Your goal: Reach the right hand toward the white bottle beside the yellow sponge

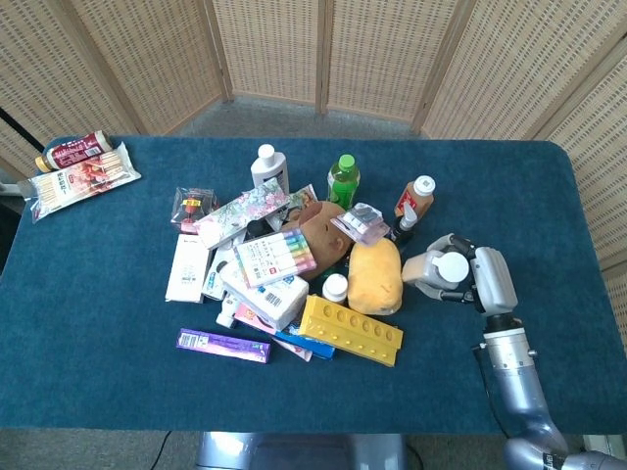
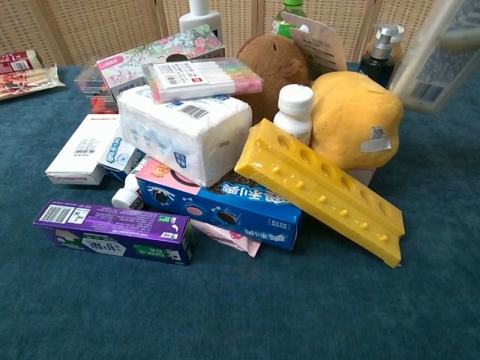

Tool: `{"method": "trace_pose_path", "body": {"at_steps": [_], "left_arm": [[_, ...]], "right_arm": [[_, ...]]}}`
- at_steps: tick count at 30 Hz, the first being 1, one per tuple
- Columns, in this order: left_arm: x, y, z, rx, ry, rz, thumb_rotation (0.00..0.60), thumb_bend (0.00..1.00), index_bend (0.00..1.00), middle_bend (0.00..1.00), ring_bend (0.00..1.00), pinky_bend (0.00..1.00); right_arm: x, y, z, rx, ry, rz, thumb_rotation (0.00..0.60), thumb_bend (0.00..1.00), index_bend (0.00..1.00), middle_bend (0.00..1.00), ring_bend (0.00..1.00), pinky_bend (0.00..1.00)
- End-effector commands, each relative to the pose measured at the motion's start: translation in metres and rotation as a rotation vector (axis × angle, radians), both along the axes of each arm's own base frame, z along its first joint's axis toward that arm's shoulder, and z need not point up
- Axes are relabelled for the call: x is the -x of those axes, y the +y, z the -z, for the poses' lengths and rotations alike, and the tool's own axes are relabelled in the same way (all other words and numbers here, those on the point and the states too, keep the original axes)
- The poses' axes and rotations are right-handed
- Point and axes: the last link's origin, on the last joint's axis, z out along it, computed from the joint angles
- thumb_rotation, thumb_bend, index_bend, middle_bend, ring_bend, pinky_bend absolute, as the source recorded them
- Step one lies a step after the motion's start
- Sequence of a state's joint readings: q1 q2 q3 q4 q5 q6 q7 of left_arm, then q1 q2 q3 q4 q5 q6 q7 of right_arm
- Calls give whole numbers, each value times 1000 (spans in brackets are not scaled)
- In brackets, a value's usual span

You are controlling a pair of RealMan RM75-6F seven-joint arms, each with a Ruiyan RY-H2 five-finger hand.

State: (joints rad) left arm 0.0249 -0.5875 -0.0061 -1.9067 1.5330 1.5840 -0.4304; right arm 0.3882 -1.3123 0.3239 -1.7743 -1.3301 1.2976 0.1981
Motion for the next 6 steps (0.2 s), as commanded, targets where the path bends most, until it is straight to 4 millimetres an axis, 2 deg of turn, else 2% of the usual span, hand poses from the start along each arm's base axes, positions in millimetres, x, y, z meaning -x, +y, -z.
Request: {"method": "trace_pose_path", "body": {"at_steps": [1, 6], "left_arm": [[0, 0, 0, 2, -2, 1, 600, 0, 0, 0, 0, 0], [0, 0, 0, 5, -6, 4, 600, 0, 0, 0, 0, 0]], "right_arm": [[-26, -2, -22, 45, 24, -42, 600, 0, 462, 977, 865, 1000], [-47, 0, -30, 57, 40, -70, 600, 0, 456, 971, 865, 1000]]}}
